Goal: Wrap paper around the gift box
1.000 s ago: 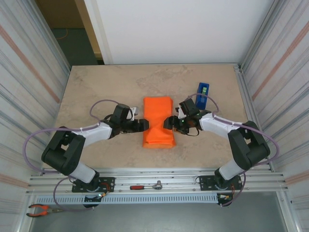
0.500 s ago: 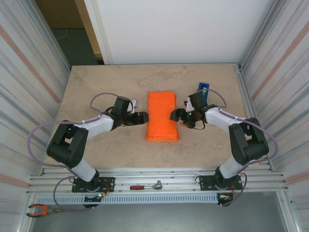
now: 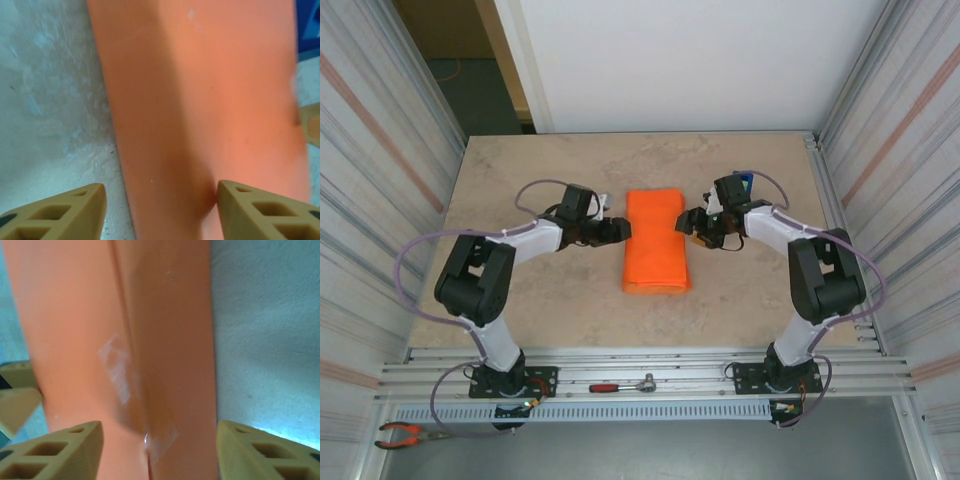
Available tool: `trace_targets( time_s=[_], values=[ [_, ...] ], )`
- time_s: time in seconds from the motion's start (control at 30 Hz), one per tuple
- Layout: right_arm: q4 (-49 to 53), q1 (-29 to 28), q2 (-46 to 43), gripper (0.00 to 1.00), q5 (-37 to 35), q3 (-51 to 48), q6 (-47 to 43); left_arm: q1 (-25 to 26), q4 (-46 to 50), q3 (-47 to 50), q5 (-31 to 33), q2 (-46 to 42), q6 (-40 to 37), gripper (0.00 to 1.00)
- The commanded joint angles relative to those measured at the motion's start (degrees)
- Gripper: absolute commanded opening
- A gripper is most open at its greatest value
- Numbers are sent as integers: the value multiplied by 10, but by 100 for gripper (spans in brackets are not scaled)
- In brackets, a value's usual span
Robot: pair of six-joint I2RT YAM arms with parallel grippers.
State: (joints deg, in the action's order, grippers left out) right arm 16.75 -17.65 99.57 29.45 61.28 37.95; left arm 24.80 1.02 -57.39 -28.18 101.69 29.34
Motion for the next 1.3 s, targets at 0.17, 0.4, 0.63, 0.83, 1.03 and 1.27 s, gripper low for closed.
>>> trace_targets(
  time_s=[0.17, 0.4, 0.63, 0.83, 1.03, 1.27],
  values=[
    [11, -9, 37, 53, 16, 69, 8, 21, -18, -23, 1, 23, 13, 56],
    [21, 15, -87, 73, -12, -12, -2, 6, -14, 11, -4, -31, 5, 61],
    [71, 40, -208, 50, -98, -140, -19, 8, -44, 61, -26, -81, 22, 62],
    [59, 34, -216, 11, -118, -201, -27, 30, -59, 80, -44, -78, 19, 63],
    [23, -38, -180, 3, -125, -213, -13, 36, -69, 87, -54, -67, 15, 63],
    [-19, -97, -162, 0, -108, -221, 25, 39, -66, 89, -56, -63, 10, 63]
  ],
)
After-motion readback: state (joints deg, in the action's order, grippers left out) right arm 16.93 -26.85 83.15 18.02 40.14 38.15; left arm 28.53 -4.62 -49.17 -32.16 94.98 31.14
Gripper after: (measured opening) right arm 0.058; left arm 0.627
